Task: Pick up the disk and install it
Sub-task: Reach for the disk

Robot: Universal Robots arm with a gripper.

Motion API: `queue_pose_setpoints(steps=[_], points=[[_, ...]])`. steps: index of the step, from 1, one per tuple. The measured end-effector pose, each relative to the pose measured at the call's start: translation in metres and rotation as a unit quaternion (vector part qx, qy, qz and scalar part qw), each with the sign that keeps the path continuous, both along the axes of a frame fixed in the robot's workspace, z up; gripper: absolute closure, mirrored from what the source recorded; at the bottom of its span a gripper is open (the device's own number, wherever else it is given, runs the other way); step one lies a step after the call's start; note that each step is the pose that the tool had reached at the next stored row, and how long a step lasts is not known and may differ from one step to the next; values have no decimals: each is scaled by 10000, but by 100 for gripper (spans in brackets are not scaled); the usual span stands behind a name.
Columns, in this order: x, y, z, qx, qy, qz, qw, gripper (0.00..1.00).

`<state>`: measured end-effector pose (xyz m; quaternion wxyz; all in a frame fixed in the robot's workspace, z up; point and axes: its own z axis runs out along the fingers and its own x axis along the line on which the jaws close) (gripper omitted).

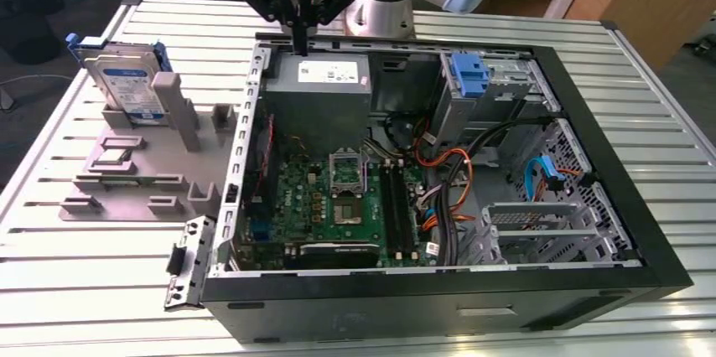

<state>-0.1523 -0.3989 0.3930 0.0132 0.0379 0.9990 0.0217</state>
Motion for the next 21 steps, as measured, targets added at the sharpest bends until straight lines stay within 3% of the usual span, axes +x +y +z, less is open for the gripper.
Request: queue_pose_setpoints(steps=[16,21], points=[[-26,0,3,-1,0,0,10000,89],[-87,0,1,0,0,0,10000,89]])
